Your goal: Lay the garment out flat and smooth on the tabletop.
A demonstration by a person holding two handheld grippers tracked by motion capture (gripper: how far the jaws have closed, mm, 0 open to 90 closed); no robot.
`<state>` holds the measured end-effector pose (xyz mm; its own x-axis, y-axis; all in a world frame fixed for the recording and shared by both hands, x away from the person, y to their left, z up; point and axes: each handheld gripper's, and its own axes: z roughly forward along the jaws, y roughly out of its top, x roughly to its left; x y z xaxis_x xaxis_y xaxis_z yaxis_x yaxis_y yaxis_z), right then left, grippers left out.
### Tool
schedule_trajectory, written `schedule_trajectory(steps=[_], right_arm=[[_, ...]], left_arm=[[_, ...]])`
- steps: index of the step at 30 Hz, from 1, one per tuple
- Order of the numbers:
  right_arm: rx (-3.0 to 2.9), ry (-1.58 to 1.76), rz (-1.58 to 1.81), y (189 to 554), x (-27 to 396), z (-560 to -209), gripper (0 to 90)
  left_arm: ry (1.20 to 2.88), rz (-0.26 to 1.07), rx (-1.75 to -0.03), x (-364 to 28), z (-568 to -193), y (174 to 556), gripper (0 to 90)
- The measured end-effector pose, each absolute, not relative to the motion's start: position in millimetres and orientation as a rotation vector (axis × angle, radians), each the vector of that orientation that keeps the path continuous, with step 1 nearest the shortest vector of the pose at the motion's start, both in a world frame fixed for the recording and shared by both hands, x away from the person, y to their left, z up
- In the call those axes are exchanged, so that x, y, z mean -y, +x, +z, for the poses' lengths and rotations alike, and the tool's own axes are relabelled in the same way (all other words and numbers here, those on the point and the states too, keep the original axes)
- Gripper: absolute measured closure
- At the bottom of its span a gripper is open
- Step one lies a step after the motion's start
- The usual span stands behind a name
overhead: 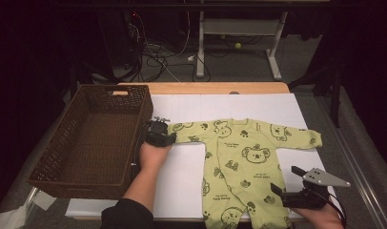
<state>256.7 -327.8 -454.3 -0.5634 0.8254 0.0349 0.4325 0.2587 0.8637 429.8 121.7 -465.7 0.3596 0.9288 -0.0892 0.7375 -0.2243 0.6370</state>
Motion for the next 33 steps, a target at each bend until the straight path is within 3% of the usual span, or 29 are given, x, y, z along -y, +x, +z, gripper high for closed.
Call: schedule_trajectory(steps=[4,15,33], right_arm=[[-2.105,1.139,1.241,255,329,-454,0.1],[-2.099,1.133,1.238,253,329,-452,0.1],[-2.094,1.124,1.241,250,331,-450,0.1]], left_arm=[[2.028,0.432,-1.439,-123,-466,428,68.4],[1.996,0.469,-1.449,-121,-468,427,79.2],[1.933,0.479,-1.4,-121,-451,420,81.8]])
